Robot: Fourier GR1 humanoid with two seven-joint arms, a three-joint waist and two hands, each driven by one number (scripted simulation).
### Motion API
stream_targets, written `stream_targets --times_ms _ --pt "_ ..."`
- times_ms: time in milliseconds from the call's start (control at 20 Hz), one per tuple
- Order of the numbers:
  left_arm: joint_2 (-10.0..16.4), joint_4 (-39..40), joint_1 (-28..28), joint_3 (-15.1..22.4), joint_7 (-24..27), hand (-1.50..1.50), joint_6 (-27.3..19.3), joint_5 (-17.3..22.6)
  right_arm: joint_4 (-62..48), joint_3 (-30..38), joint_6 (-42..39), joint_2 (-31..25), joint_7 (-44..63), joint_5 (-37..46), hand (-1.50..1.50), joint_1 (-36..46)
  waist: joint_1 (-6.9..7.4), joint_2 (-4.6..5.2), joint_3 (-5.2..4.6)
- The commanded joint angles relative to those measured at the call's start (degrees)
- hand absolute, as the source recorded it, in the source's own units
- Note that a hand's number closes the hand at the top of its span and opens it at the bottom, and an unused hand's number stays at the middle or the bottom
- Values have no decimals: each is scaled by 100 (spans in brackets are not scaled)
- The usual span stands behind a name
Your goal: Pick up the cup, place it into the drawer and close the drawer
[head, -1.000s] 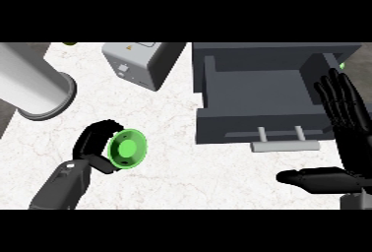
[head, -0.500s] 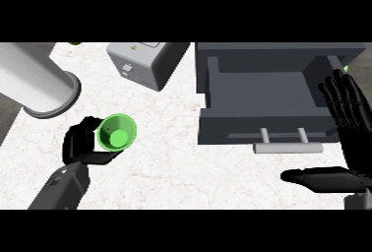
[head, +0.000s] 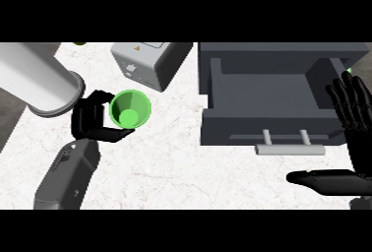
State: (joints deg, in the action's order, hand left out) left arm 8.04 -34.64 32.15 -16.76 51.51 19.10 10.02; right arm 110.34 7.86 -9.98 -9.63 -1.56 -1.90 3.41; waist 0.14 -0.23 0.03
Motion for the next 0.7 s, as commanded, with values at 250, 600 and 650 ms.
stream_targets --times_ms 250,600,650 --pt "-668 -2186 549 694 -1755 150 -891 3 -172 347 -198 -196 -87 -236 -150 -58 69 -29 7" --pt "-797 -2554 1341 1385 -2589 150 -1897 -215 -302 504 -289 -272 -111 -413 -150 117 -58 13 2" --pt "-799 -2554 1479 1347 -2823 150 -1881 -217 -224 362 -326 -182 -227 -307 -150 -97 -61 14 1"
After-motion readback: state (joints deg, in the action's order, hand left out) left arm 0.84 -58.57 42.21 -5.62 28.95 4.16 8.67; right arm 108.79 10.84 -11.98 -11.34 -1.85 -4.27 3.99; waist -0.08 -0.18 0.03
